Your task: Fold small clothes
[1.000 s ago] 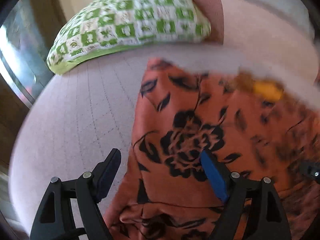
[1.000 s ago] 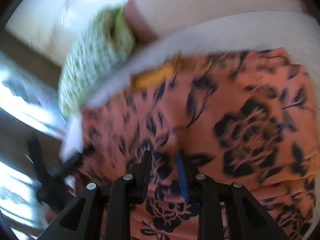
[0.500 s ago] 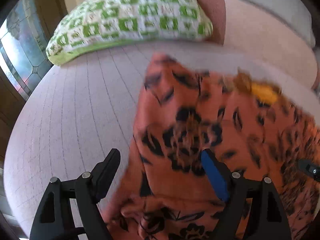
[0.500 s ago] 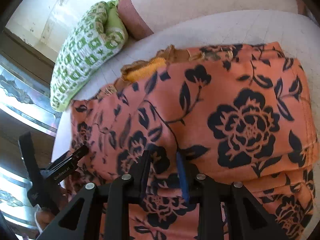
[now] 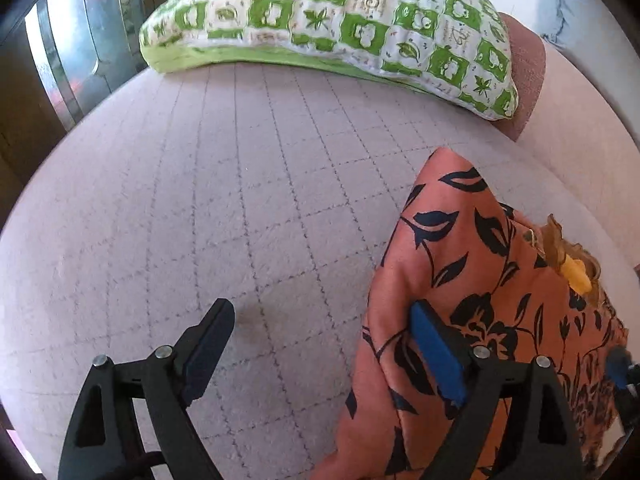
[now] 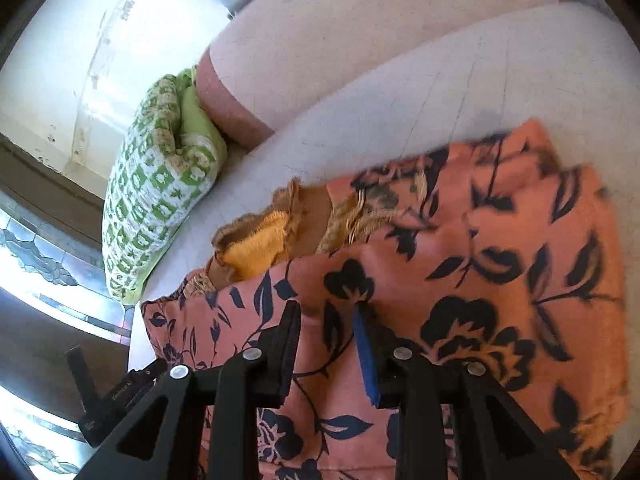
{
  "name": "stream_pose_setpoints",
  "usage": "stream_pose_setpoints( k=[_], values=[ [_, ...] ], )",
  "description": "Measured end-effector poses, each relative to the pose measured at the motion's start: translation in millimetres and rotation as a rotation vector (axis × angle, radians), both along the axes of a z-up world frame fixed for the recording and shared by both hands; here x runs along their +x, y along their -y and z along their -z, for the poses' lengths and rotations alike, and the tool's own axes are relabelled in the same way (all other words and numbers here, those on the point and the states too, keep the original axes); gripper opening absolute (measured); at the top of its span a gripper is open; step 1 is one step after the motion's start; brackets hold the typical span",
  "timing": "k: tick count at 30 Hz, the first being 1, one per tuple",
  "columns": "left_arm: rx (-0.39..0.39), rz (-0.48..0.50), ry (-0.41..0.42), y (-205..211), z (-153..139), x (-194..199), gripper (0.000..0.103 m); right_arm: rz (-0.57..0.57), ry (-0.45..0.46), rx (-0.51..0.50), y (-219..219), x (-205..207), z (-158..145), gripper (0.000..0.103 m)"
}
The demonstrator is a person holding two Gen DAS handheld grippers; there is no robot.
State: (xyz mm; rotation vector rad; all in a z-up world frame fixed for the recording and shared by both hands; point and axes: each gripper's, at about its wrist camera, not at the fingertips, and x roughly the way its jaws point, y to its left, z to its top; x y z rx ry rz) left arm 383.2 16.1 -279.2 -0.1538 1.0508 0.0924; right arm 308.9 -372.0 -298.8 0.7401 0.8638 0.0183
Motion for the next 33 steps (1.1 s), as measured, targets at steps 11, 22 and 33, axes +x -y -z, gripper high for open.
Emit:
stream_pose_setpoints(
  k=[11,22,33],
  values=[
    [0.096,0.051,0.075,-18,-32,-52,0.09,-0.042,-0.024,-0.033,-3,-47,-22,0.053],
    [0.008,0.177,-0.02,-93,-22,-181,0.09,-0.011,0.009,-0.021,20,-192,-48,0.063],
    [-0.036,0.296,-0.127,-121,-11,-246,0.068,0.053,-0.068,0.074,49,-312,-35,0.064]
  ],
)
